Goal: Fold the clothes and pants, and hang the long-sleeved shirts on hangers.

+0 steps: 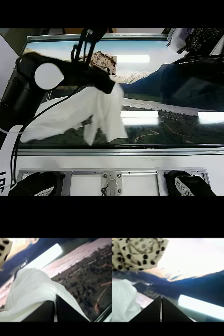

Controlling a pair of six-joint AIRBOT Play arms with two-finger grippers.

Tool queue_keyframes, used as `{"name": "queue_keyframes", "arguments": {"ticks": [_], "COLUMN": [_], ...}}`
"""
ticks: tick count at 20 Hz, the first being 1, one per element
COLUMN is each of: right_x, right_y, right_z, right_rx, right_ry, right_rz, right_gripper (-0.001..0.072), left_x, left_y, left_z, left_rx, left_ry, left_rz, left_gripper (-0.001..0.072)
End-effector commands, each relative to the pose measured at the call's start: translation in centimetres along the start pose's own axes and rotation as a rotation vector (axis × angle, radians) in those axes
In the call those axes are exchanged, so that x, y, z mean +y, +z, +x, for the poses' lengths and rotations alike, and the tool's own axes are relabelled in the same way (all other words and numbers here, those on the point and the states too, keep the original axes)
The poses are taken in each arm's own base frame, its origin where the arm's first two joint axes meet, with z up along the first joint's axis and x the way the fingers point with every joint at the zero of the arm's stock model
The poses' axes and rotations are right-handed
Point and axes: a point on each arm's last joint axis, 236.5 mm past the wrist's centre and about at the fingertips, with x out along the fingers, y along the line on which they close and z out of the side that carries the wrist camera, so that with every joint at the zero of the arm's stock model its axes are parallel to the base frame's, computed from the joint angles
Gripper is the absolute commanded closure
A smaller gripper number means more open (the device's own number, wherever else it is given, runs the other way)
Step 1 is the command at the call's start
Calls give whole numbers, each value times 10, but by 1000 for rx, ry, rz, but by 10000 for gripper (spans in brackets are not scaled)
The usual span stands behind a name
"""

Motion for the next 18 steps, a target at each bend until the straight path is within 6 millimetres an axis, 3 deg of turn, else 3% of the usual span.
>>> {"name": "queue_keyframes", "arguments": {"ticks": [1, 2, 4, 6, 7, 8, 9, 10, 11, 13, 15, 18], "right_x": [-43, -46, -47, -48, -49, -50, -51, -53, -55, -58, -57, -53], "right_y": [17, 18, 18, 14, 12, 9, 8, 6, 4, 0, -11, -39], "right_z": [-40, -44, -45, -41, -38, -34, -31, -27, -24, -19, -16, -9], "right_rx": [-83, -92, -91, -74, -63, -53, -45, -36, -28, -11, 35, 153], "right_ry": [-167, -177, -179, -174, -173, -172, -171, -172, -173, -174, -164, -137], "right_rz": [50, 52, 53, 59, 62, 65, 68, 71, 73, 78, 85, 100], "right_gripper": [699, 699, 699, 699, 699, 699, 699, 697, 696, 696, 696, 687], "left_x": [-32, -26, 2, 44, 68, 95, 119, 140, 149, 141, 118, 70], "left_y": [49, 50, 30, -5, -22, -39, -55, -71, -82, -98, -125, -193], "left_z": [-16, -15, 3, 41, 60, 77, 85, 88, 88, 86, 85, 98], "left_rx": [-92, -84, -7, 100, 138, 169, 198, 230, 253, 284, 333, 475], "left_ry": [-46, -36, -1, 47, 76, 110, 144, 168, 143, 18, -74, -108], "left_rz": [96, 95, 55, -17, -74, -163, -282, -404, -487, -625, -667, -684], "left_gripper": [698, 697, 697, 697, 633, 264, 19, 15, 15, 15, 15, 15]}}
